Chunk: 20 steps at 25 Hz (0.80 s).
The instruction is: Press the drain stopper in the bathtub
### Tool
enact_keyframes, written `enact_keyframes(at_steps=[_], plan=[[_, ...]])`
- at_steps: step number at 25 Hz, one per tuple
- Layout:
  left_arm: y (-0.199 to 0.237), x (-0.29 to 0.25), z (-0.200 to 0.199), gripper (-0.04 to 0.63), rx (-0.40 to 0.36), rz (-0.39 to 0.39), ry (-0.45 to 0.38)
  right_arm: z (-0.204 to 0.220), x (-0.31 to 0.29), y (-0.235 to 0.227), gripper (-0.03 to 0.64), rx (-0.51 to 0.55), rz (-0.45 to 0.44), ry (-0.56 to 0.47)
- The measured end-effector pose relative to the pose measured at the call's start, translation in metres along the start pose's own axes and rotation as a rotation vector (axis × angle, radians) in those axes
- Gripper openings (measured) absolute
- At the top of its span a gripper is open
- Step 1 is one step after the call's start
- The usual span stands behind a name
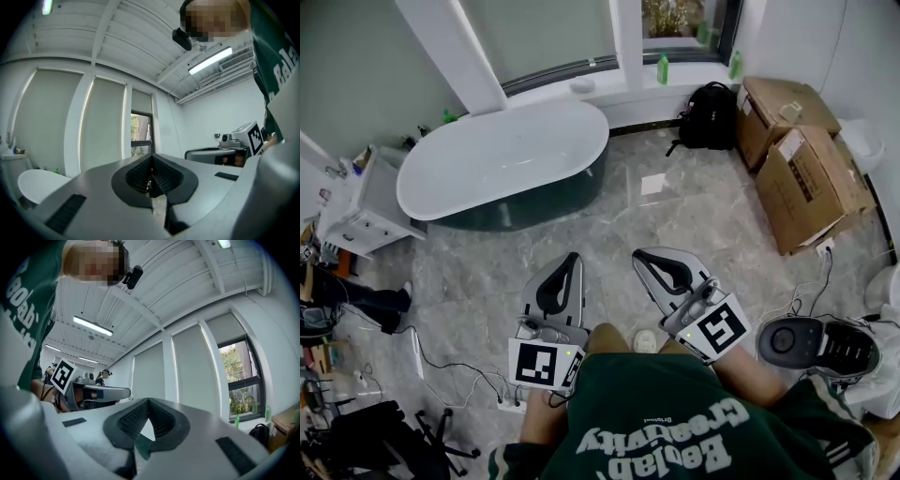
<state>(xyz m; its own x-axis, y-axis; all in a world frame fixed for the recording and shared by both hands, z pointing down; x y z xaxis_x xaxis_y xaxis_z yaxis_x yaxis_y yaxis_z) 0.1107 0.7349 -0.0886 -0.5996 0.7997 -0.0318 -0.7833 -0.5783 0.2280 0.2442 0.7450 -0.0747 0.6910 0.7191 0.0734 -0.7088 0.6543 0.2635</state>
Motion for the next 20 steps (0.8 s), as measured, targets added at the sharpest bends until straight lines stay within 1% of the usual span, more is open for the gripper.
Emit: enact_keyframes(at_steps=[9, 20], plan=[[0.001, -0.012, 0.003, 0.009, -0.022, 0.005, 0.01, 0.009, -0.002, -0.009, 0.015, -0.004, 0.0, 0.005], [0.029, -0.051, 0.011, 0.009, -0.04, 0.023, 0.018, 0.035, -0.035, -0.035, 0.015, -0.018, 0.009, -0.006]])
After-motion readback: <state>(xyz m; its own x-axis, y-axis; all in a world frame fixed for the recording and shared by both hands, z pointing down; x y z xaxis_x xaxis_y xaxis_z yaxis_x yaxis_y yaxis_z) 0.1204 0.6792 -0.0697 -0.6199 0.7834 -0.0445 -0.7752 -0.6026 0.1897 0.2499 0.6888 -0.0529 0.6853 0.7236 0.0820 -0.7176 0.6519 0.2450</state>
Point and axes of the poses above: the fingertips, and each gripper's own axes: x backward along the fingers, y to its left, z out of its underside, the point moved 4 cm from there along x, backward along the fingers, and after that the axes turned 15 degrees about x, right-handed, at the moved point
